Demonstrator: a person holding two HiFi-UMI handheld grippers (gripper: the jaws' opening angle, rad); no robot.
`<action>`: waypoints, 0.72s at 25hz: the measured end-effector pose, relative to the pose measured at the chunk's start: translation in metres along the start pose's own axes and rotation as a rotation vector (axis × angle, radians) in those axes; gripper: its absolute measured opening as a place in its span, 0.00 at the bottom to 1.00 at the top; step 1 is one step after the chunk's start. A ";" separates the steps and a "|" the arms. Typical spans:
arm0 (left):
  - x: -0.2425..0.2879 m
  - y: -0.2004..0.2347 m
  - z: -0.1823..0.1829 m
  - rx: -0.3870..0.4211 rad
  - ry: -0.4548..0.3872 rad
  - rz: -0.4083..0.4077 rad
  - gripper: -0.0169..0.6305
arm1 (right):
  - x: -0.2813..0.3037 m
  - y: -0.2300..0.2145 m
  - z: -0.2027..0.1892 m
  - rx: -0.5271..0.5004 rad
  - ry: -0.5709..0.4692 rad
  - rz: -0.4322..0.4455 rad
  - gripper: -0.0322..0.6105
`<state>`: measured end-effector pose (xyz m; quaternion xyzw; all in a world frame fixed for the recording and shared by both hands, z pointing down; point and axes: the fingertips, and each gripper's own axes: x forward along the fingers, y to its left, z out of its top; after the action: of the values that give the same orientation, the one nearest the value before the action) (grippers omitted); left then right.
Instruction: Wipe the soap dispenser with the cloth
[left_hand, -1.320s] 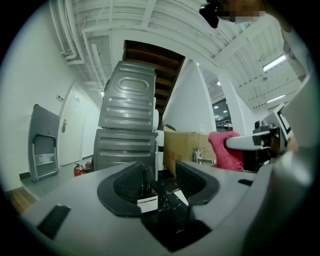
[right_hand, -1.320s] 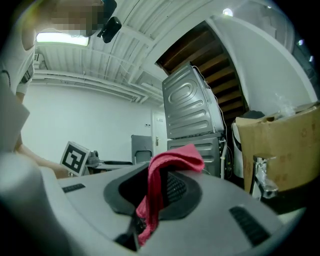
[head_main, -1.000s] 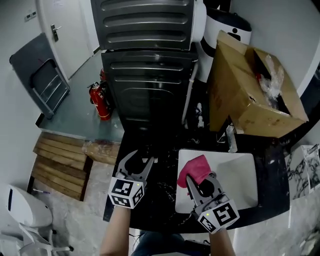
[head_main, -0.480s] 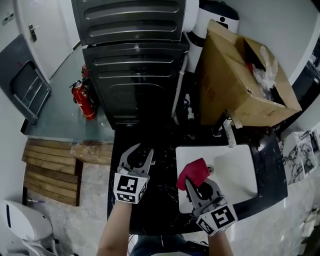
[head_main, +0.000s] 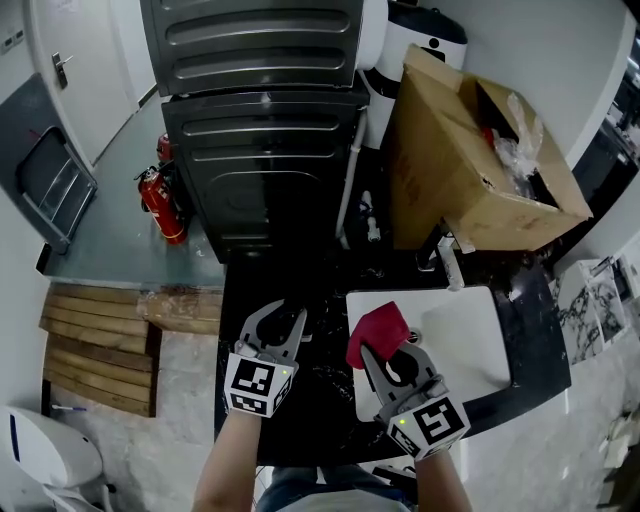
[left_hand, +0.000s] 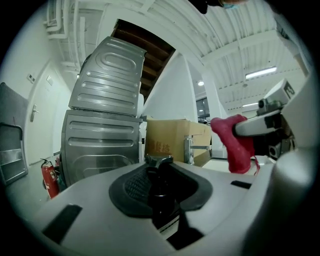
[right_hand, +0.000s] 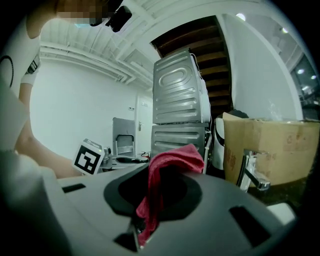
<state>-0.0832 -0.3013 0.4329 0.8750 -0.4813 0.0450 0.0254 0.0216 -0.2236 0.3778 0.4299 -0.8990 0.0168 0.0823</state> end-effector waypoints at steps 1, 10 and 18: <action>-0.005 -0.008 0.000 0.002 -0.001 -0.018 0.17 | 0.001 0.001 0.003 -0.003 -0.008 0.002 0.13; -0.035 -0.067 -0.005 0.034 -0.001 -0.160 0.17 | 0.004 0.020 0.028 0.046 -0.083 0.126 0.13; -0.043 -0.077 -0.006 0.083 0.003 -0.193 0.17 | 0.034 0.071 0.023 -0.110 0.026 0.307 0.13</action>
<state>-0.0414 -0.2238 0.4343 0.9175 -0.3925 0.0637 -0.0060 -0.0578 -0.2077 0.3635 0.2822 -0.9524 -0.0146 0.1140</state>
